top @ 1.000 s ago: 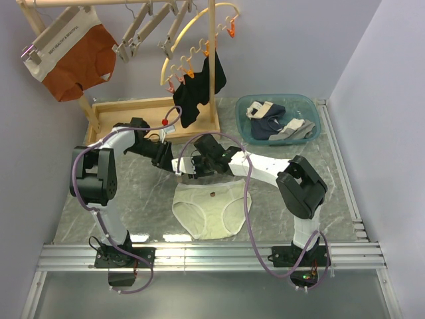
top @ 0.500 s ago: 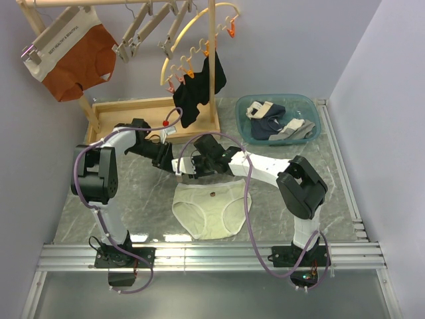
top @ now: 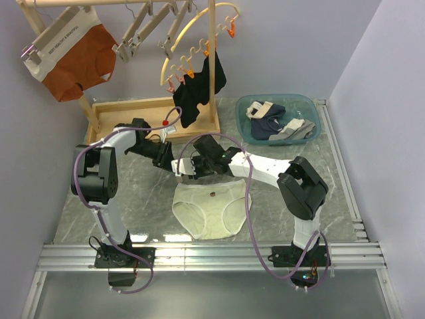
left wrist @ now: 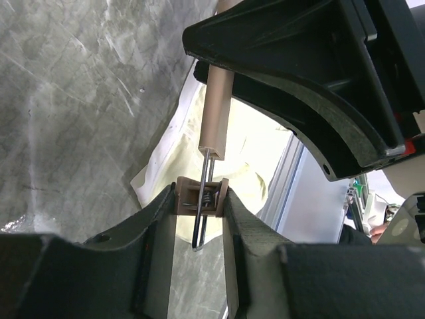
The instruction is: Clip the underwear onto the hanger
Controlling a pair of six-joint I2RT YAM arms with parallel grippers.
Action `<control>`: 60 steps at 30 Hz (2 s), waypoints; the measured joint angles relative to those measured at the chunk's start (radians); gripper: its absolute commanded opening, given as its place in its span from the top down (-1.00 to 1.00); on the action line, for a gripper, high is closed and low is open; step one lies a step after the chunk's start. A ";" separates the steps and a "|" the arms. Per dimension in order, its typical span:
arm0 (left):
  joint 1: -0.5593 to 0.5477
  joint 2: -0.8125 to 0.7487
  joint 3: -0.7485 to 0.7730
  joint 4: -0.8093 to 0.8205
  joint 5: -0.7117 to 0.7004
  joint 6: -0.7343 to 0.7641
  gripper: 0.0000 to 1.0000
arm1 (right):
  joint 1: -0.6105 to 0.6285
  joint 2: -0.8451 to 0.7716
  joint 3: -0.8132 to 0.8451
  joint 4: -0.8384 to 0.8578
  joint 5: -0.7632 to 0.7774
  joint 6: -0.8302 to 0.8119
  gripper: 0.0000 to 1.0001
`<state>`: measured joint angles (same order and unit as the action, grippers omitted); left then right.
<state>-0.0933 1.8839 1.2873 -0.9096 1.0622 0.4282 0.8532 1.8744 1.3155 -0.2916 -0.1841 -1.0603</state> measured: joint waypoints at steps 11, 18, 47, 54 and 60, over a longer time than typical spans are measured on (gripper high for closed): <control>0.000 0.027 -0.001 0.006 0.026 -0.005 0.40 | 0.000 -0.004 -0.014 0.007 0.008 -0.006 1.00; 0.003 0.030 0.000 0.016 0.027 -0.028 0.10 | 0.000 -0.006 -0.015 0.006 0.007 -0.010 1.00; 0.006 0.030 0.002 0.070 0.056 -0.076 -0.31 | 0.014 -0.006 -0.016 0.007 0.021 -0.010 1.00; 0.021 0.030 0.002 0.076 0.042 -0.086 -0.39 | 0.015 -0.016 -0.044 0.029 0.038 -0.010 1.00; 0.024 0.030 0.002 0.076 0.039 -0.101 -0.34 | 0.016 -0.027 -0.080 0.077 0.071 -0.010 1.00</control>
<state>-0.0689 1.9137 1.2888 -0.8341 1.1015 0.3275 0.8688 1.8469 1.2354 -0.2146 -0.1135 -1.0698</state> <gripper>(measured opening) 0.666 0.394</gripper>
